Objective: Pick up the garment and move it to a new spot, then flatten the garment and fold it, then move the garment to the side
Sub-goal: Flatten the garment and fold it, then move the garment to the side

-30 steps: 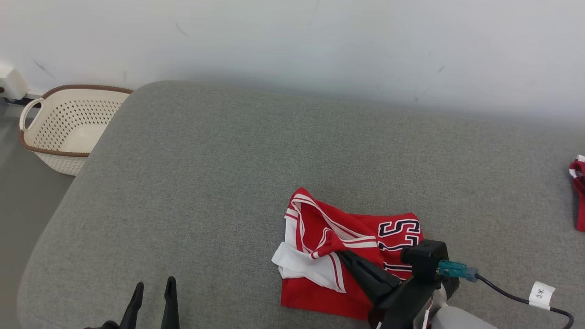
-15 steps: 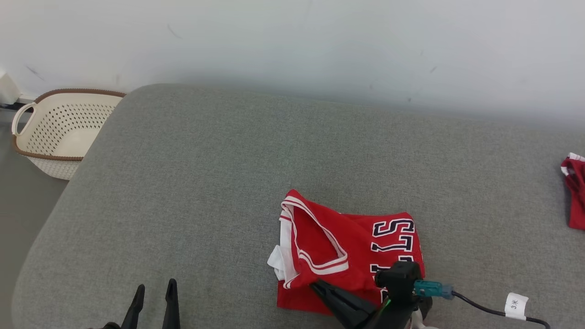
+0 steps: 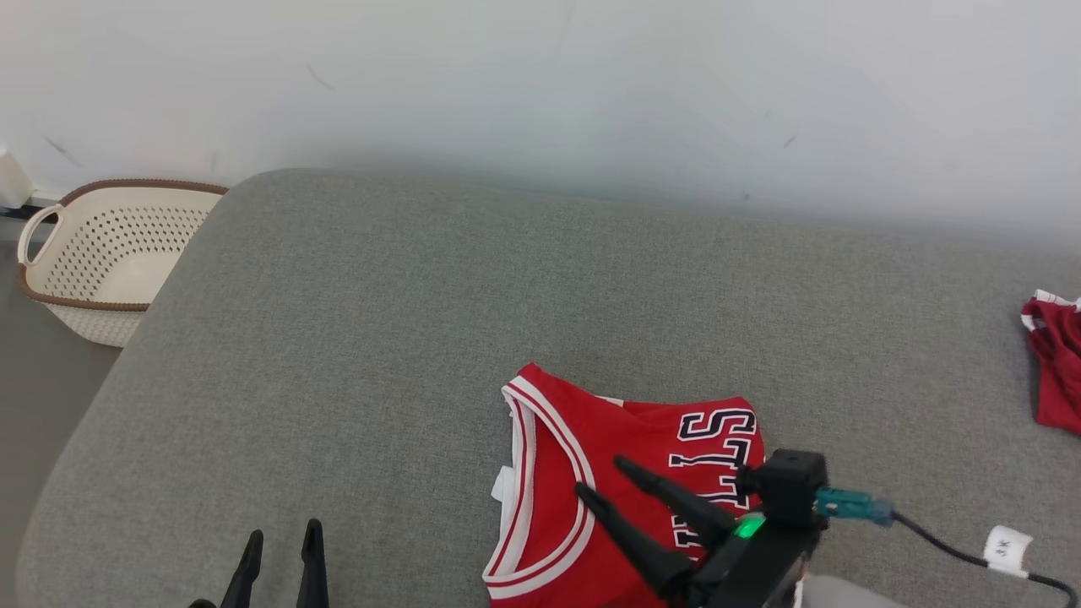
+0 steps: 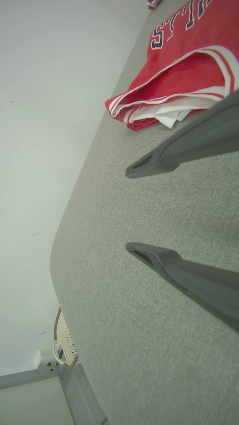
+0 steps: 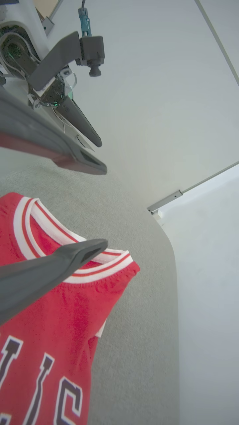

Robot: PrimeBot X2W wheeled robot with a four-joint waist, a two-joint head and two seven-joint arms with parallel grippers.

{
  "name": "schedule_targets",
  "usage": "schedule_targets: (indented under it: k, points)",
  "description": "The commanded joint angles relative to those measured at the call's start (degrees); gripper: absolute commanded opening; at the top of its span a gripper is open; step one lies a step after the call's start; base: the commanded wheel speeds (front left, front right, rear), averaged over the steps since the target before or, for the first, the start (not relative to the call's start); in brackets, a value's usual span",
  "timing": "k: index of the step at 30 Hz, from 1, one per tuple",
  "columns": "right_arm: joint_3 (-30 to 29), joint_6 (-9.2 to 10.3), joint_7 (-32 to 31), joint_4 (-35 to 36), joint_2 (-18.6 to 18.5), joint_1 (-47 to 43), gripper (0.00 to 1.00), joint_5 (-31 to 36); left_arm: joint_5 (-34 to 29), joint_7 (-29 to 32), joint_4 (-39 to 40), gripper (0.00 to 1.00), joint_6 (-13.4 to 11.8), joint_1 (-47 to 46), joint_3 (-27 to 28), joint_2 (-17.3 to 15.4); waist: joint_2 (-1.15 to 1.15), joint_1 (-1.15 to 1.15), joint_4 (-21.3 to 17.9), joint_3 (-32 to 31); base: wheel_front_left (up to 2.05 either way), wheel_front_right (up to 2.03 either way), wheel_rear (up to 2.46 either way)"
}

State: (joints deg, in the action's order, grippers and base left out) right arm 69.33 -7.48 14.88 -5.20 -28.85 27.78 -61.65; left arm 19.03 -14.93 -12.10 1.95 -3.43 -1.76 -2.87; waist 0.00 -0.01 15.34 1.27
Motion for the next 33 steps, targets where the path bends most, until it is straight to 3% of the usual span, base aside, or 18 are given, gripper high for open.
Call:
schedule_targets:
  k: [1,8,12,23,33]
  points:
    - [-0.8,-0.02,0.3,-0.6,-1.0,0.5,1.00,0.8,-0.2,-0.2,0.1,1.00,0.0,0.9,0.2,-0.1,0.00,0.01,-0.2,-0.2,0.00,0.00,0.00]
    - [-16.4,-0.02,0.3,-9.2,0.2,-4.5,1.00,9.4,-0.5,-0.2,0.6,1.00,-0.1,1.2,0.2,0.0,0.00,0.01,-0.5,-0.8,0.00,0.00,0.00]
    - [-21.2,-0.02,0.3,-14.7,1.6,-7.3,1.00,13.3,-0.8,-0.2,0.9,1.00,-0.2,1.5,0.3,-0.1,0.00,0.01,-0.4,-1.1,0.00,0.00,0.00]
    - [-28.2,-0.02,-3.4,-23.3,6.8,-10.7,1.00,16.7,-0.9,-0.2,1.3,1.00,-0.1,2.0,0.8,-0.1,0.00,0.01,-0.8,-0.9,0.00,0.00,0.00]
    - [-30.1,-0.02,-7.4,-28.7,10.7,-8.6,1.00,17.2,-0.6,-0.2,0.9,1.00,0.0,0.8,0.5,-0.1,0.00,0.01,-0.7,0.1,0.00,0.00,0.00]
